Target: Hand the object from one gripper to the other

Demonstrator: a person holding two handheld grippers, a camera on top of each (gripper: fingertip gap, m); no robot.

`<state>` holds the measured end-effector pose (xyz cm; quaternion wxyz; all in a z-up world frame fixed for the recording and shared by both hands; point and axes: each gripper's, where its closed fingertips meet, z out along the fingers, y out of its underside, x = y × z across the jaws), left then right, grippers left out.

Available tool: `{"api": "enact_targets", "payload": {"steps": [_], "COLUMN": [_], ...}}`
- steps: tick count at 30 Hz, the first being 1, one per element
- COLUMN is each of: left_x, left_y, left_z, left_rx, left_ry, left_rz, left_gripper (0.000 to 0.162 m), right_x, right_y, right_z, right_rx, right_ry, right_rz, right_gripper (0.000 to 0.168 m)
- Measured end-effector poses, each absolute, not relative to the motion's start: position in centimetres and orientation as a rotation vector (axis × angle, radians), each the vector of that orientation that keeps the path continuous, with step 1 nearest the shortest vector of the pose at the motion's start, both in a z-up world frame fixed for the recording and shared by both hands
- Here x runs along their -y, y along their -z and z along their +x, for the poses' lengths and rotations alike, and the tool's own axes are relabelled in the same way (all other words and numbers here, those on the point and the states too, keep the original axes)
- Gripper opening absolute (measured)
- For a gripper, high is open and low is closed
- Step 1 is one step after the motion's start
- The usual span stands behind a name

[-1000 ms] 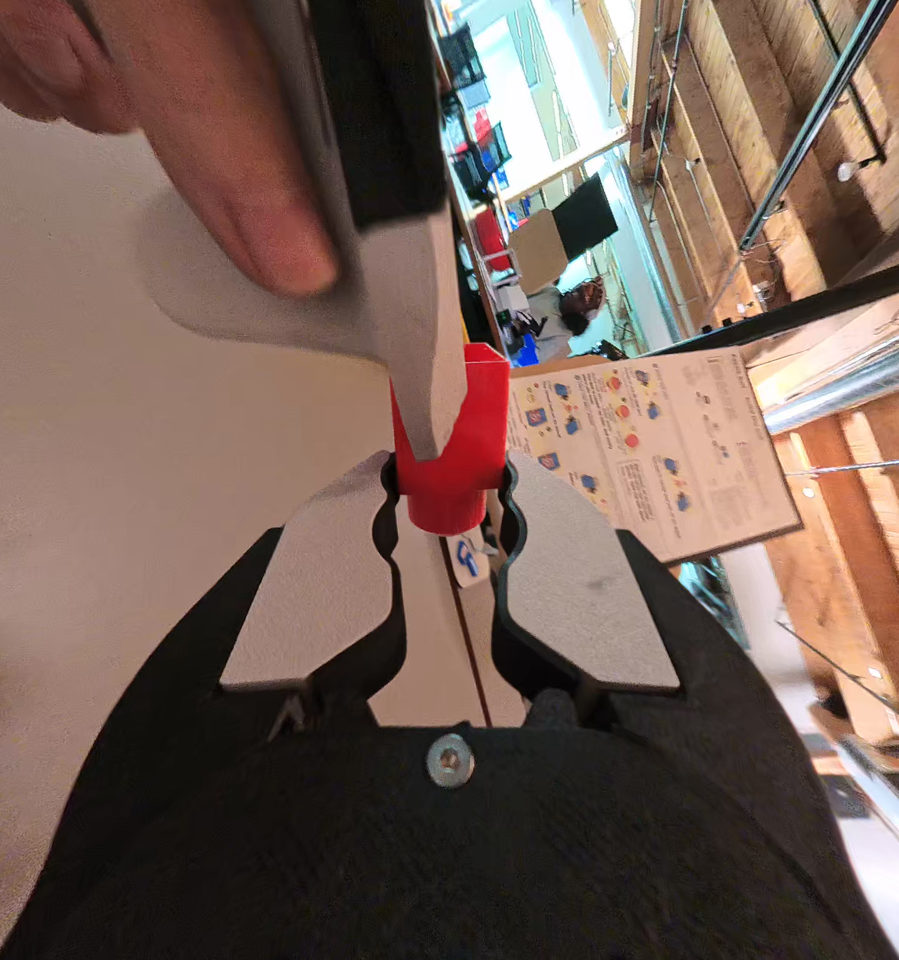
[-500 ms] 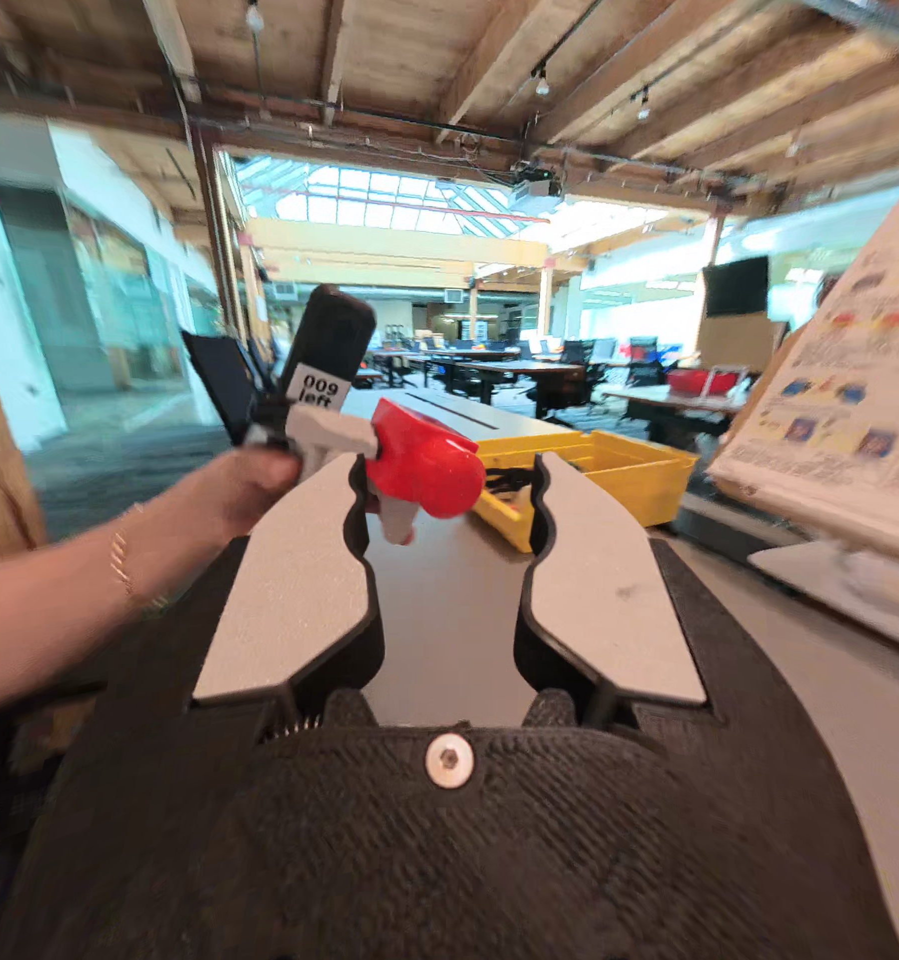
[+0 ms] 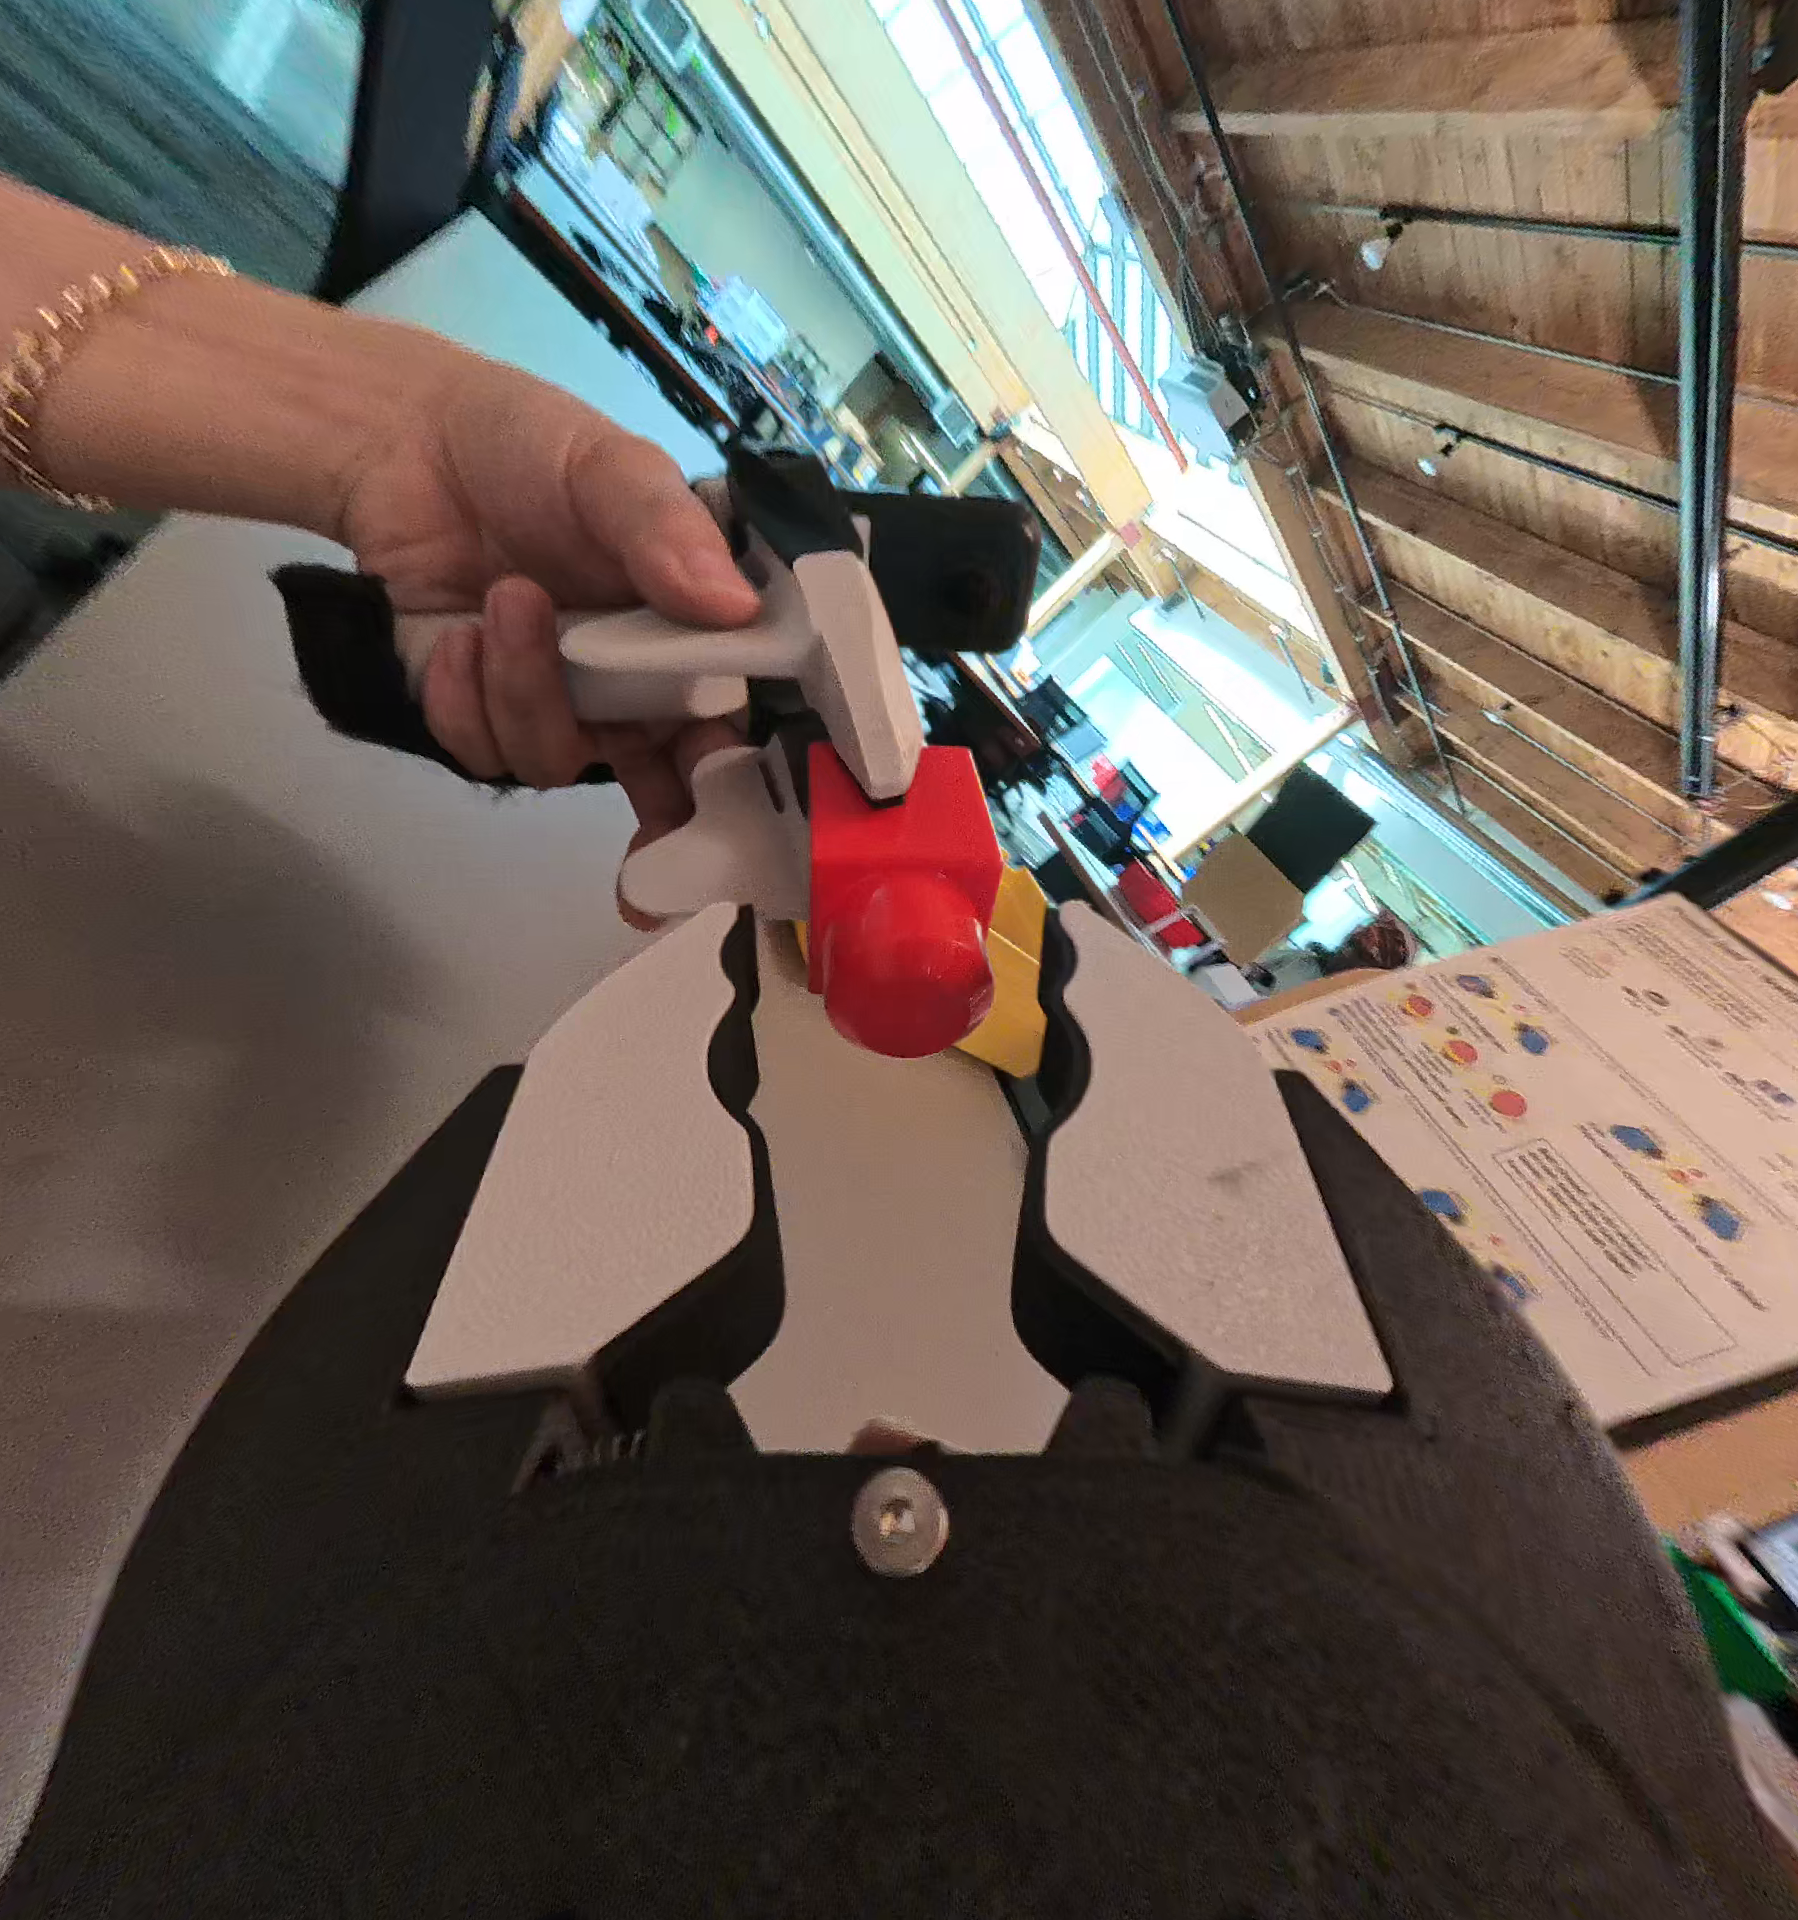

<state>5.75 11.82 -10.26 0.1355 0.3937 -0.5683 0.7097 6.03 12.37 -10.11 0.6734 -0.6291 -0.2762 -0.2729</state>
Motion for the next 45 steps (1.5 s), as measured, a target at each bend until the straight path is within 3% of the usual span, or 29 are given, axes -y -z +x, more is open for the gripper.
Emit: {"api": "enact_targets", "payload": {"steps": [2, 6, 9, 11, 14, 16, 20, 27, 29, 31, 34, 37, 40, 45], "left_x": [-11.7, -12.1, -13.7, -14.8, -14.1, -13.2, -11.9, -11.8, -12.2, -12.7, -12.9, -12.5, -11.7, -10.7], "left_y": [10.4, 10.2, 10.6, 10.0, 9.6, 9.6, 10.6, 12.6, 12.2, 11.3, 9.5, 7.9, 7.3, 7.5], "left_z": [5.9, 6.2, 6.9, 7.0, 5.7, 5.1, 4.8, 5.3, 5.8, 6.2, 6.1, 5.8, 5.2, 5.3], "left_rx": [1.66, 1.84, 2.404, 2.878, 3.414, 3.499, 3.529, 3.681, 3.63, 3.43, 2.969, 2.455, 2.06, 1.885], "left_ry": [-2.06, -2.143, -2.223, -2.288, -2.266, -2.285, -2.196, -1.913, -1.982, -2.17, -2.484, -2.652, -2.663, -2.682], "left_rz": [1.143, 1.113, 1.097, 0.957, 0.396, 0.159, 0.019, -0.113, 0.069, 0.328, 0.585, 0.726, 0.718, 0.699], "left_gripper": [0.036, 0.043, 0.065, 0.072, 0.064, 0.064, 0.066, 0.044, 0.038, 0.038, 0.038, 0.038, 0.038, 0.038], "right_x": [-12.8, -13.1, -12.7, -12.3, -11.8, -11.5, -11.3, -11.4, -11.5, -11.4, -10.9, -10.9, -11.0, -11.4], "right_y": [10.6, 10.6, 10.8, 10.8, 10.4, 11.1, 12.6, 13.1, 12.3, 11.3, 9.9, 8.3, 7.0, 7.2], "right_z": [6.5, 7.1, 8.1, 7.9, 6.7, 5.6, 4.1, 3.8, 4.5, 5.6, 6.8, 6.2, 5.8, 5.1], "right_rx": [0.614, 0.468, 0.229, 0.088, -0.019, -0.009, 0.017, 0.033, 0.063, 0.104, 0.186, 0.241, 0.234, 0.263], "right_ry": [0.667, 0.511, 0.166, -0.135, -0.508, -0.639, -0.746, -0.757, -0.65, -0.468, -0.182, -0.081, -0.065, -0.044], "right_rz": [-1.45, -1.501, -1.587, -1.607, -1.58, -1.617, -1.7, -1.725, -1.675, -1.614, -1.534, -1.435, -1.348, -1.347], "right_gripper": [0.034, 0.033, 0.033, 0.033, 0.033, 0.033, 0.033, 0.034, 0.036, 0.058, 0.061, 0.059, 0.044, 0.035]}}
